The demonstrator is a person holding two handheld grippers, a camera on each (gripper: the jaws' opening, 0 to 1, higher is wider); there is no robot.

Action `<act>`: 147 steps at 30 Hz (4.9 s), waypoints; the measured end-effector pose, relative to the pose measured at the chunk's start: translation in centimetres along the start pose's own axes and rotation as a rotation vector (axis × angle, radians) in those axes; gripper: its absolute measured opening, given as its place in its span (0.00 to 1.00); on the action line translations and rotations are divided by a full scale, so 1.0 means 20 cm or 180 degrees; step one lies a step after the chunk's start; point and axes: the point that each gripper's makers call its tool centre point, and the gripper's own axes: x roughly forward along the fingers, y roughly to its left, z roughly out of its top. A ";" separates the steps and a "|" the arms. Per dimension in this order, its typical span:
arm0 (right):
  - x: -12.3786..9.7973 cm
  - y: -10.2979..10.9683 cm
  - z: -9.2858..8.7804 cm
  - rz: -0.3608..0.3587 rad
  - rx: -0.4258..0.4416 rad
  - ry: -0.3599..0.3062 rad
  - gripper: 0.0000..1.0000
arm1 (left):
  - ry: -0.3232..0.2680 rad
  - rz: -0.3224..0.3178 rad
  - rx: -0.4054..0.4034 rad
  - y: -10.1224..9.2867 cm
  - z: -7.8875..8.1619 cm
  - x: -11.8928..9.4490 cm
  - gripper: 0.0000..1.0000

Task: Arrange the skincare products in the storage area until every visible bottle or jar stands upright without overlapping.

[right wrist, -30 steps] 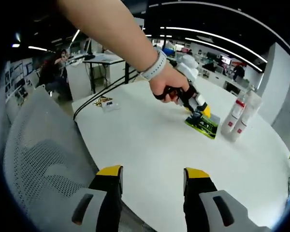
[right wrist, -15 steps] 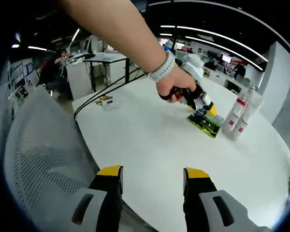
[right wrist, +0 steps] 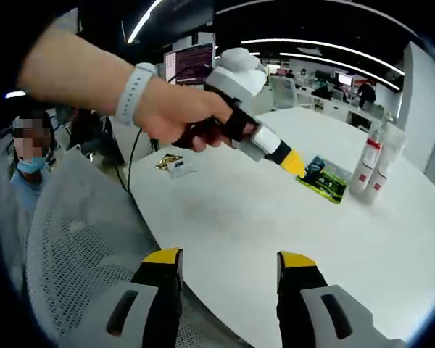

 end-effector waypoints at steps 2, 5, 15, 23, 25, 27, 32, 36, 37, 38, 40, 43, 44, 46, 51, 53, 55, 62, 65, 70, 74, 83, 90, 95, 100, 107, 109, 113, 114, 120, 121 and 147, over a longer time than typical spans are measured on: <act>0.00 0.03 0.00 0.0074 -0.0039 0.0001 0.49 | -0.0119 0.0140 -0.0052 0.05 -0.01 -0.13 0.53; 0.00 0.06 0.01 0.0171 -0.0067 -0.0011 0.50 | -0.0238 0.0356 -0.0128 0.13 -0.05 -0.31 0.54; 0.00 0.06 0.01 0.0207 -0.0051 0.0020 0.52 | -0.0220 0.1107 -0.0170 0.39 -0.33 -0.75 0.55; 0.01 0.10 0.02 0.0221 -0.0350 0.0067 0.55 | -0.0185 0.1131 -0.0054 0.40 -0.35 -0.74 0.57; 0.01 0.11 0.03 0.0225 -0.0378 0.0054 0.56 | -0.0080 0.1116 0.0040 0.40 -0.37 -0.73 0.57; 0.03 0.11 0.03 0.0217 -0.0384 0.0049 0.56 | -0.0008 0.1134 0.0146 0.42 -0.39 -0.73 0.58; 0.06 0.12 -0.06 0.0150 -0.0647 0.0277 0.54 | 0.0348 0.1407 0.0078 0.57 -0.49 -0.75 0.60; 0.08 0.14 -0.09 0.0200 -0.0769 0.0350 0.53 | 0.0392 0.1396 0.0209 0.69 -0.50 -0.75 0.62; 0.08 0.14 -0.09 0.0203 -0.0768 0.0362 0.53 | 0.0467 0.1395 0.0289 0.71 -0.52 -0.76 0.63; 0.08 0.14 -0.09 0.0202 -0.0765 0.0368 0.53 | 0.0530 0.1364 0.0318 0.73 -0.53 -0.76 0.65; 0.09 0.14 -0.10 0.0186 -0.0774 0.0386 0.53 | 0.0548 0.1341 0.0246 0.79 -0.55 -0.77 0.69; 0.10 0.14 -0.11 0.0169 -0.0813 0.0439 0.53 | 0.0568 0.1318 0.0182 0.87 -0.56 -0.81 0.69; 0.10 0.14 -0.11 0.0169 -0.0824 0.0447 0.53 | 0.0562 0.1304 0.0183 0.89 -0.57 -0.82 0.69; 0.10 0.13 -0.12 0.0155 -0.0838 0.0472 0.53 | 0.0540 0.1264 0.0181 0.90 -0.57 -0.83 0.69; 0.11 0.11 -0.13 0.0100 -0.0838 0.0524 0.53 | 0.0325 0.1271 0.0151 0.99 -0.57 -0.89 0.70; 0.11 0.10 -0.13 0.0062 -0.0838 0.0532 0.53 | 0.0241 0.1272 0.0212 1.02 -0.57 -0.92 0.70; 0.10 0.09 -0.13 0.0031 -0.0847 0.0529 0.53 | 0.0176 0.1230 0.0188 1.06 -0.58 -0.95 0.70; 0.11 0.08 -0.14 0.0006 -0.0869 0.0565 0.52 | 0.0317 0.0976 0.0709 1.05 -0.57 -0.88 0.71; 0.11 0.09 -0.15 0.0009 -0.0878 0.0586 0.52 | 0.0497 0.0754 0.1048 1.03 -0.60 -0.83 0.73; 0.11 0.09 -0.15 0.0020 -0.0887 0.0604 0.51 | 0.0665 0.0542 0.1552 1.00 -0.60 -0.77 0.69; 0.11 0.09 -0.16 0.0030 -0.0892 0.0617 0.51 | 0.0809 0.0459 0.1768 1.02 -0.58 -0.73 0.63; 0.11 0.09 -0.17 0.0049 -0.0890 0.0657 0.50 | 0.1071 0.0151 0.2076 0.98 -0.55 -0.65 0.56; 0.12 0.10 -0.18 0.0078 -0.0902 0.0698 0.49 | 0.1119 -0.0009 0.1776 0.92 -0.62 -0.65 0.35; 0.12 0.11 -0.19 0.0100 -0.0925 0.0726 0.48 | 0.1118 0.0091 0.1819 0.91 -0.62 -0.66 0.32; 0.12 0.11 -0.20 0.0099 -0.0926 0.0733 0.48 | 0.1114 0.0176 0.1745 0.89 -0.63 -0.67 0.32; 0.12 0.11 -0.19 0.0094 -0.0930 0.0716 0.48 | 0.1031 0.0441 0.1696 0.91 -0.58 -0.74 0.24; 0.12 0.11 -0.19 0.0090 -0.0927 0.0709 0.48 | 0.1114 0.0725 0.1628 0.98 -0.59 -0.83 0.06; 0.12 0.11 -0.19 0.0087 -0.0934 0.0705 0.48 | 0.0799 0.0509 0.1324 0.91 -0.57 -0.82 0.01; 0.12 0.11 -0.18 0.0090 -0.0936 0.0695 0.48 | 0.0867 0.0524 0.1395 0.93 -0.59 -0.83 0.02; 0.12 0.11 -0.17 0.0069 -0.0945 0.0664 0.48 | 0.0804 0.0673 0.1559 1.00 -0.58 -0.85 0.32; 0.11 0.11 -0.17 0.0065 -0.0950 0.0659 0.48 | 0.0772 0.0733 0.1539 1.02 -0.56 -0.85 0.38; 0.11 0.10 -0.18 0.0030 -0.1008 0.0685 0.47 | 0.1221 0.0186 0.1335 1.06 -0.61 -0.73 0.37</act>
